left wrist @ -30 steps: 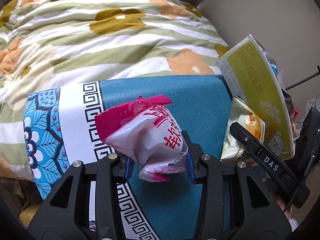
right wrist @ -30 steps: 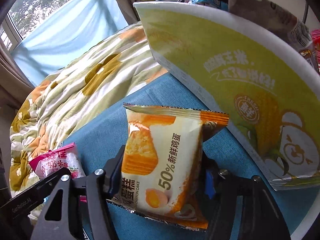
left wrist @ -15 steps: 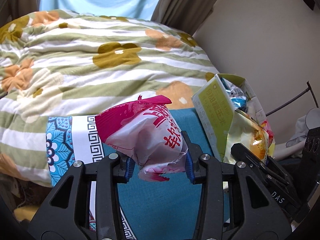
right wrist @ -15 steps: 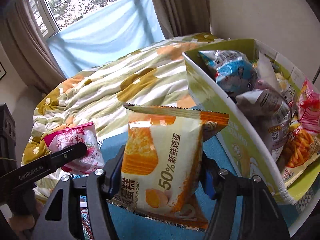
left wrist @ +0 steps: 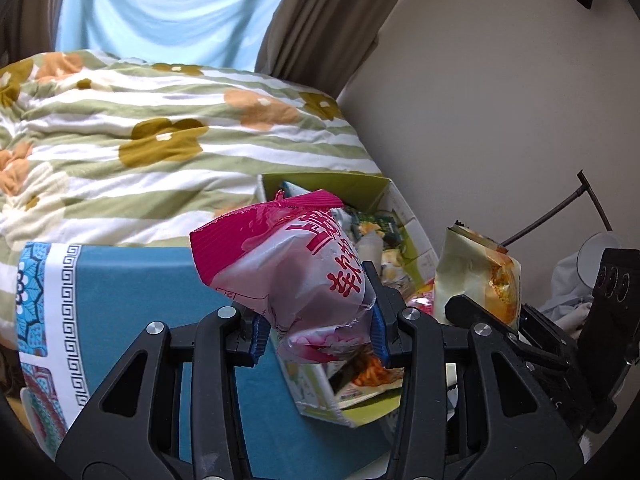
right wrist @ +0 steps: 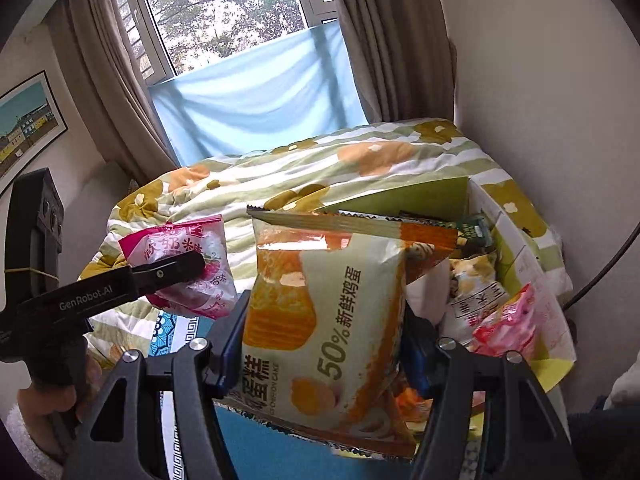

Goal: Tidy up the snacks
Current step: 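Lift both held snacks and carry them over the box, then open the left tool to drop the pink-white bag into the box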

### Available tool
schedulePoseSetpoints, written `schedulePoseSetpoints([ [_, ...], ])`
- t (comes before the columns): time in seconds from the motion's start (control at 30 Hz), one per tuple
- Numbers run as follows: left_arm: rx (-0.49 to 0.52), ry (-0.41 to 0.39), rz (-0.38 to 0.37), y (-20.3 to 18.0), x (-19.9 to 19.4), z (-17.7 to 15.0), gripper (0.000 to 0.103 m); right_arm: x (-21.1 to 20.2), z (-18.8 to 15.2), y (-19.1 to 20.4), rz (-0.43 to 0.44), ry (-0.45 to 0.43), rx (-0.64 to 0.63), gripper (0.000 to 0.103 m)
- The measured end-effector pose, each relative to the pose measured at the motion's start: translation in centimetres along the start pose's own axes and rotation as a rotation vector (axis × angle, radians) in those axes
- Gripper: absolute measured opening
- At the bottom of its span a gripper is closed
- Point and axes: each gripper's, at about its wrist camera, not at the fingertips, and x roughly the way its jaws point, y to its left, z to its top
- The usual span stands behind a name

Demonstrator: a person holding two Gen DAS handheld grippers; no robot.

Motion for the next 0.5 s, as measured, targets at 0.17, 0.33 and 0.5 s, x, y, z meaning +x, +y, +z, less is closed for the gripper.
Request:
schedulePoseSetpoints([
  [0.17, 0.002, 0.039, -0.01, -6.3, 4.6, -1.3, 0.036, -1.8, 1.4, -6.7, -0.002, -0.007, -0.015, 0.06],
  [0.33, 0.019, 0.074, 0.012, -10.3, 8.2, -2.3, 0.037, -2.4, 2.6, -11.2, -0.004, 0.0, -0.021, 0.06],
  [0.5, 0.004, 0.13, 0.091, -10.6, 10.2, -3.5, 0.102, -2.0, 3.2, -13.7, 0.011, 0.014, -0.008, 0.06],
])
